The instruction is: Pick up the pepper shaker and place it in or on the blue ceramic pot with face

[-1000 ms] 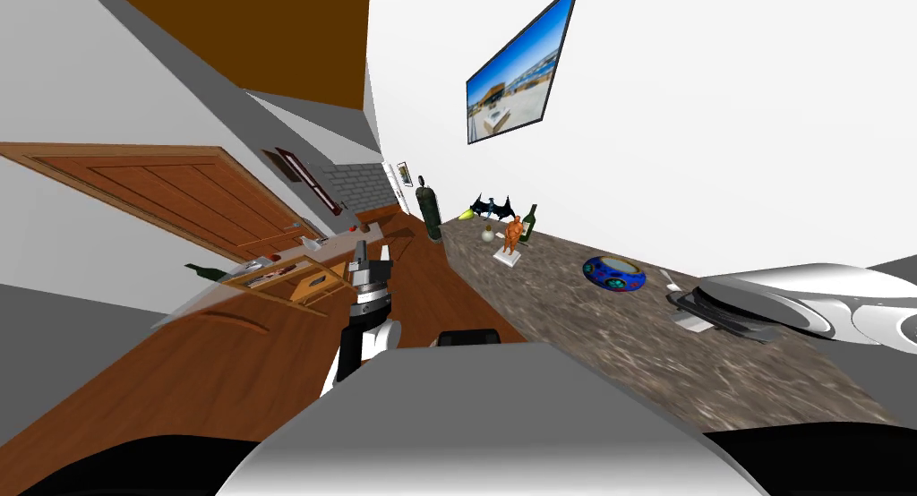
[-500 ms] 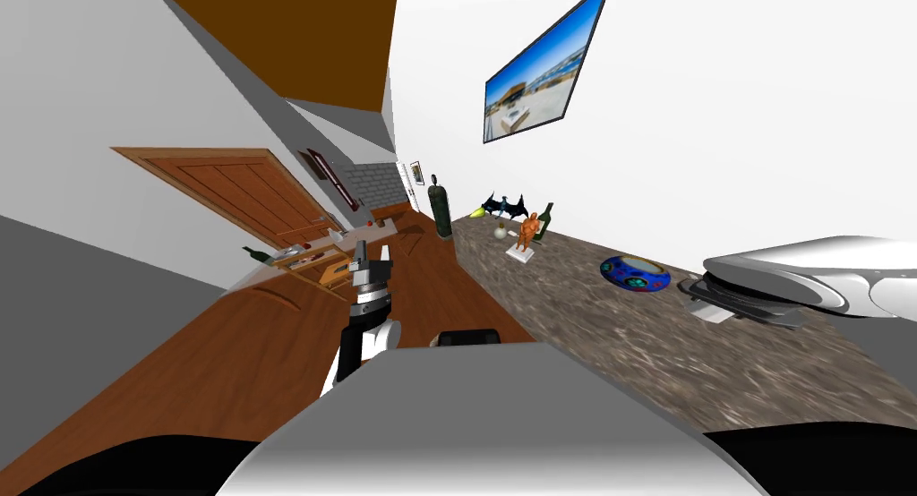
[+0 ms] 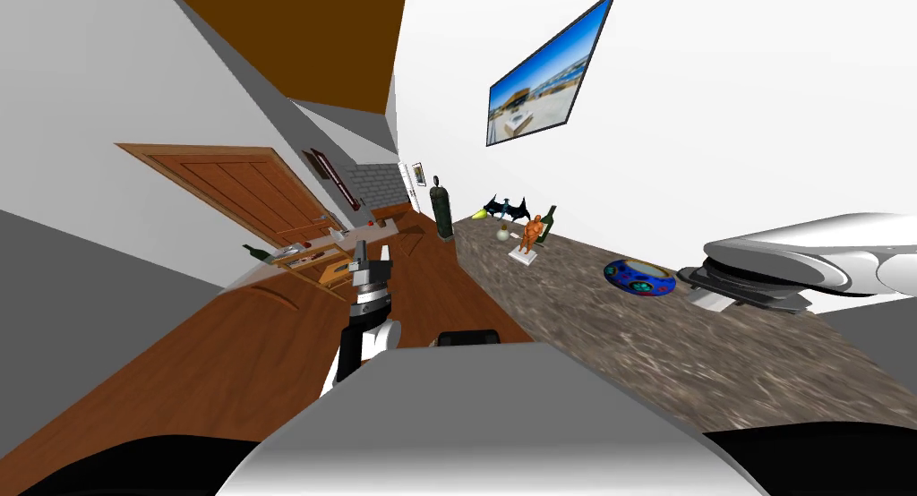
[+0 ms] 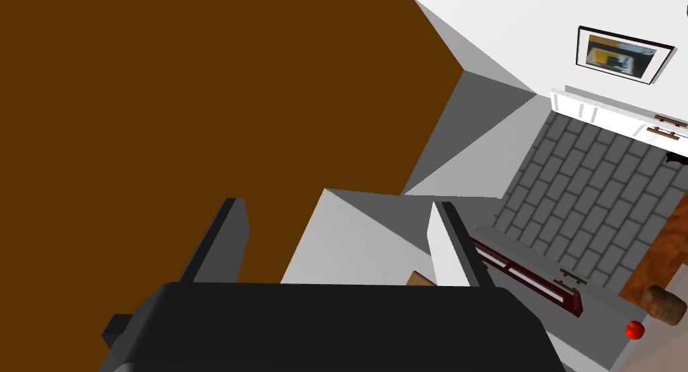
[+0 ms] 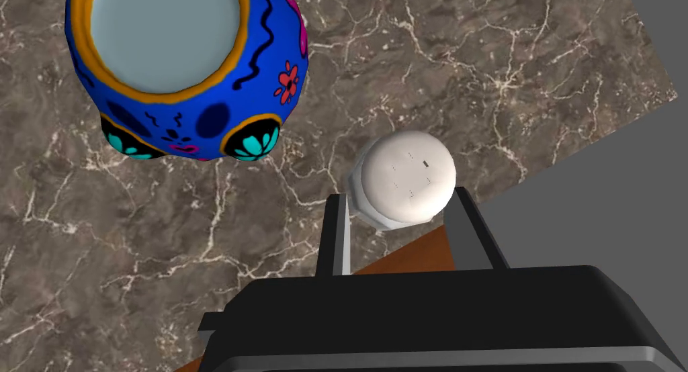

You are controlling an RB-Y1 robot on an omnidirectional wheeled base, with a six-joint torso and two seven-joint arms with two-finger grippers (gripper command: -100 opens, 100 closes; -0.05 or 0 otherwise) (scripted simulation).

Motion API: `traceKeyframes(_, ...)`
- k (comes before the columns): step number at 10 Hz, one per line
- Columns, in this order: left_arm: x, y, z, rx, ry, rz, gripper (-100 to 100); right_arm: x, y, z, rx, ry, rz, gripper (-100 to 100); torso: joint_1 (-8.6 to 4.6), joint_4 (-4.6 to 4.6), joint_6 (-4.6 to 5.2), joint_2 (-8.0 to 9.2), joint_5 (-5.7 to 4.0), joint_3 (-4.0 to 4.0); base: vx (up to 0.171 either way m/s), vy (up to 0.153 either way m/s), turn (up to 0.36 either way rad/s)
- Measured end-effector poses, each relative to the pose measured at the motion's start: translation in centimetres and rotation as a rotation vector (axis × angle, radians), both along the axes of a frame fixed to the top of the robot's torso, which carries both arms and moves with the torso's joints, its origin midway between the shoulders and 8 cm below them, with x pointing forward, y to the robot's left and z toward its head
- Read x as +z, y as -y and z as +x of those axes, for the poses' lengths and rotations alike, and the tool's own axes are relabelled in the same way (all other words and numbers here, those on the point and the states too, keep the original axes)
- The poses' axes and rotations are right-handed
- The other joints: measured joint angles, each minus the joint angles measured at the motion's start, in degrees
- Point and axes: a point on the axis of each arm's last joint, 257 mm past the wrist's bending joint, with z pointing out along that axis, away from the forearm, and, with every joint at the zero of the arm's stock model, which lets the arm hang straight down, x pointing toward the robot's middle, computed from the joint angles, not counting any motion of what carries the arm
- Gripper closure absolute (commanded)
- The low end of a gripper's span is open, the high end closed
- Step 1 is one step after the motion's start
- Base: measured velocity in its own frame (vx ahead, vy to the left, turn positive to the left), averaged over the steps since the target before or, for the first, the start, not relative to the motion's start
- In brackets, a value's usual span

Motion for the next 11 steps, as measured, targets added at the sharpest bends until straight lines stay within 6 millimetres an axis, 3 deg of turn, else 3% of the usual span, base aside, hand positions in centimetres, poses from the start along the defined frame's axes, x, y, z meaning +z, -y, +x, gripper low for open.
traceKeyframes(2, 0.0, 0.0, 0.0, 0.000, 0.000, 0.000, 0, 0.6, 0.0, 0.5, -0.003, 0.012, 0.000, 100, 0.00, -0.04, -0.03, 0.00, -0.11, -0.03, 0.063, -0.020, -0.053)
traceKeyframes(5, 0.0, 0.0, 0.0, 0.000, 0.000, 0.000, 0, 1.8, -1.4, 2.8, -0.004, 0.056, 0.024, 100, -0.31, -0.07, 0.04, -0.47, -0.10, -0.25, 0.184, -0.078, -0.164)
traceKeyframes(8, 0.0, 0.0, 0.0, 0.000, 0.000, 0.000, 0, 2.6, -1.9, 3.2, -0.007, 0.069, 0.030, 100, -0.05, 0.01, 0.02, 0.16, -0.15, 0.07, 0.029, -0.019, -0.021)
traceKeyframes(11, 0.0, 0.0, 0.0, 0.000, 0.000, 0.000, 0, 3.3, -3.2, 4.4, -0.017, 0.097, 0.059, 100, -0.35, -0.05, 0.03, -0.42, -0.13, -0.22, 0.237, -0.094, -0.254)
